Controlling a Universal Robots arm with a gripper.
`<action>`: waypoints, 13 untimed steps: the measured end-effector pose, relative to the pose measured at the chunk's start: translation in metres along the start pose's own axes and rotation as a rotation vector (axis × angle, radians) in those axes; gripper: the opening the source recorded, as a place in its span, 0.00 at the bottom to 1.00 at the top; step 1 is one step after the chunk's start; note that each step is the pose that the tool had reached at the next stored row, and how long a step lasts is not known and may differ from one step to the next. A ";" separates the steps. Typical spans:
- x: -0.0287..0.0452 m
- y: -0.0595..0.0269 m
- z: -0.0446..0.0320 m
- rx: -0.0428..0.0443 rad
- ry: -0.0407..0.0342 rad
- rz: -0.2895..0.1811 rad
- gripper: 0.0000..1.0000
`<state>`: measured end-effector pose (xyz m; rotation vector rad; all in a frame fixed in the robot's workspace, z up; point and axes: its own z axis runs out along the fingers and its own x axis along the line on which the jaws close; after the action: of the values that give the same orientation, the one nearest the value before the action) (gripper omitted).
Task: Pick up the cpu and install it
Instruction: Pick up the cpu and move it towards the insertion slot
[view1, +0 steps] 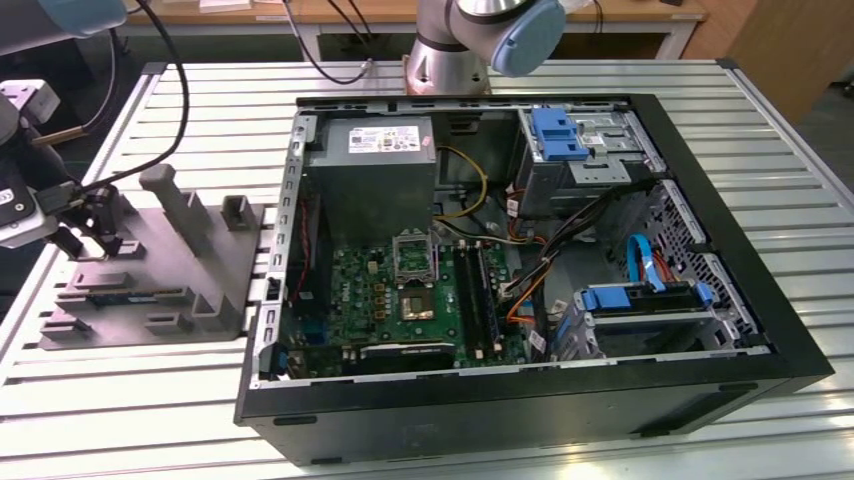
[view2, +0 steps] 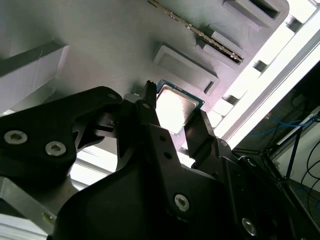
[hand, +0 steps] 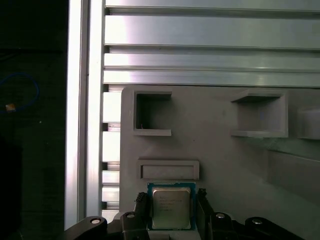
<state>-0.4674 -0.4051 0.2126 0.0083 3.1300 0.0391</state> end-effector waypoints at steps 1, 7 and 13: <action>-0.0007 0.0000 0.0001 -0.0002 -0.0002 0.000 0.47; -0.0019 0.0000 0.0002 -0.0002 -0.0003 0.000 0.47; -0.0020 0.0000 -0.0015 -0.0002 -0.0004 0.000 0.47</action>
<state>-0.4655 -0.4051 0.2141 0.0084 3.1297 0.0394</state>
